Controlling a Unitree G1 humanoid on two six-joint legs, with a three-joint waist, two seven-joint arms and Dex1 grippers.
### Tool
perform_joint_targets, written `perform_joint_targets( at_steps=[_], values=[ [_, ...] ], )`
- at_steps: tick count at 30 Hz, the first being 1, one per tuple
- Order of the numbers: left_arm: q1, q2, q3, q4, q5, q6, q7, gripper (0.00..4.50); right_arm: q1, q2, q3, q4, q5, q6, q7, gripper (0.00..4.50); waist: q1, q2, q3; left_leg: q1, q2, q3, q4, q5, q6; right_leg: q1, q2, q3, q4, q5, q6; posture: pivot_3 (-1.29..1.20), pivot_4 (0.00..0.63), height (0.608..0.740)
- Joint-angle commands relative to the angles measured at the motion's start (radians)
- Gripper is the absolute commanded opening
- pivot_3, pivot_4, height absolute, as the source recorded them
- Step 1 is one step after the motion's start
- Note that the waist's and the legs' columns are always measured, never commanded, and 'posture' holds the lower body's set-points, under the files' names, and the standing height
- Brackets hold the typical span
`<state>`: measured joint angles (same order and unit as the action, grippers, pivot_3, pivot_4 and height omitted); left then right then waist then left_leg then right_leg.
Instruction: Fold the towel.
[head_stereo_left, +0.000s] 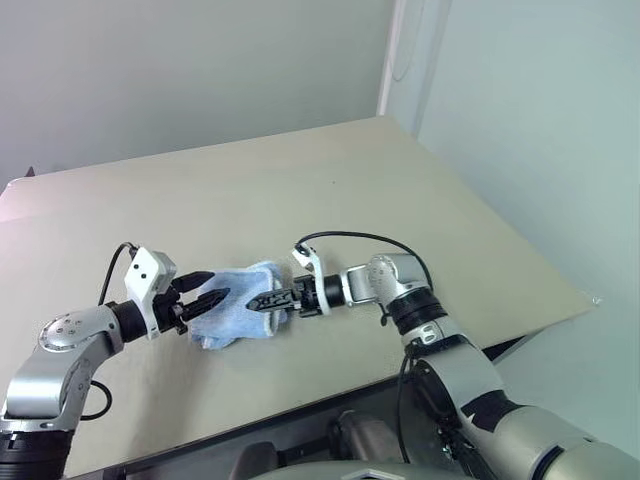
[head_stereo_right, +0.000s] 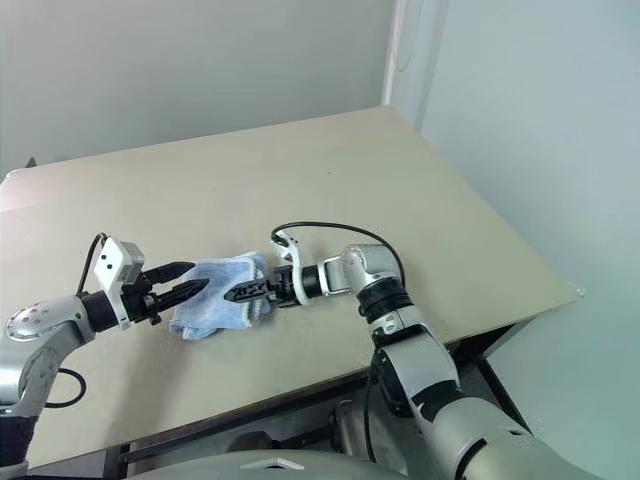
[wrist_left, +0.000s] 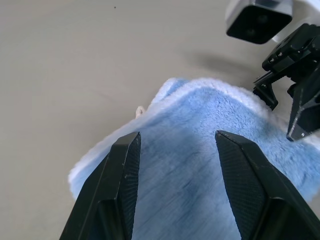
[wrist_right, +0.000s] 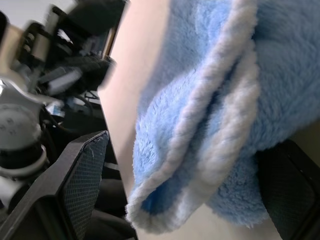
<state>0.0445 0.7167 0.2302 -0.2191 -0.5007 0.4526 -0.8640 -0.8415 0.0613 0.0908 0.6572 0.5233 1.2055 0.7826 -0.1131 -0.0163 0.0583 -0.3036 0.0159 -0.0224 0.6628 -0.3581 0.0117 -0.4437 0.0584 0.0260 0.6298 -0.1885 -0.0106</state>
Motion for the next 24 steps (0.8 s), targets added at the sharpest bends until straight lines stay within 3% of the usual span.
perform_joint_targets(
  at_steps=[1,4,12,18,24],
  values=[
    [-0.002,0.008,0.017,-0.034,0.009,-0.014,0.011,2.51,-0.035,0.014,-0.039,0.008,-0.004,-0.044,-0.027,4.09,-0.002,0.000,0.000,0.000,0.000,0.000,0.000,0.000,0.000,0.000,0.000,0.000,0.000,0.000,0.000,0.00,0.000,0.740],
    [-0.001,0.011,0.016,-0.026,0.023,-0.023,0.012,2.51,-0.039,-0.003,-0.039,0.020,-0.014,-0.043,-0.031,3.18,-0.005,0.000,0.000,-0.001,0.000,-0.001,0.000,0.000,0.000,0.000,-0.001,-0.001,-0.001,0.000,0.000,0.00,0.000,0.740],
    [-0.002,0.013,0.027,-0.009,0.038,-0.032,0.010,2.51,-0.022,-0.051,-0.055,-0.060,0.024,0.028,-0.013,0.15,-0.012,0.000,0.000,-0.001,-0.001,-0.002,0.000,0.000,0.000,0.000,-0.001,0.000,-0.001,0.000,0.000,0.00,0.000,0.740],
    [-0.015,0.011,0.026,0.007,0.039,-0.033,0.011,2.51,-0.031,-0.052,-0.130,-0.114,0.079,0.112,-0.041,0.02,-0.011,0.000,0.000,-0.001,0.000,-0.002,0.000,0.000,0.000,0.000,-0.001,-0.001,-0.001,0.000,0.000,0.00,0.000,0.740],
    [-0.024,0.005,0.029,0.028,0.039,-0.034,0.018,2.51,-0.117,-0.078,-0.328,-0.129,0.153,0.161,-0.134,0.02,-0.011,0.001,0.001,-0.002,-0.001,-0.002,0.000,0.000,0.000,0.000,-0.001,-0.001,-0.001,0.000,0.000,0.00,0.000,0.740]
  ],
)
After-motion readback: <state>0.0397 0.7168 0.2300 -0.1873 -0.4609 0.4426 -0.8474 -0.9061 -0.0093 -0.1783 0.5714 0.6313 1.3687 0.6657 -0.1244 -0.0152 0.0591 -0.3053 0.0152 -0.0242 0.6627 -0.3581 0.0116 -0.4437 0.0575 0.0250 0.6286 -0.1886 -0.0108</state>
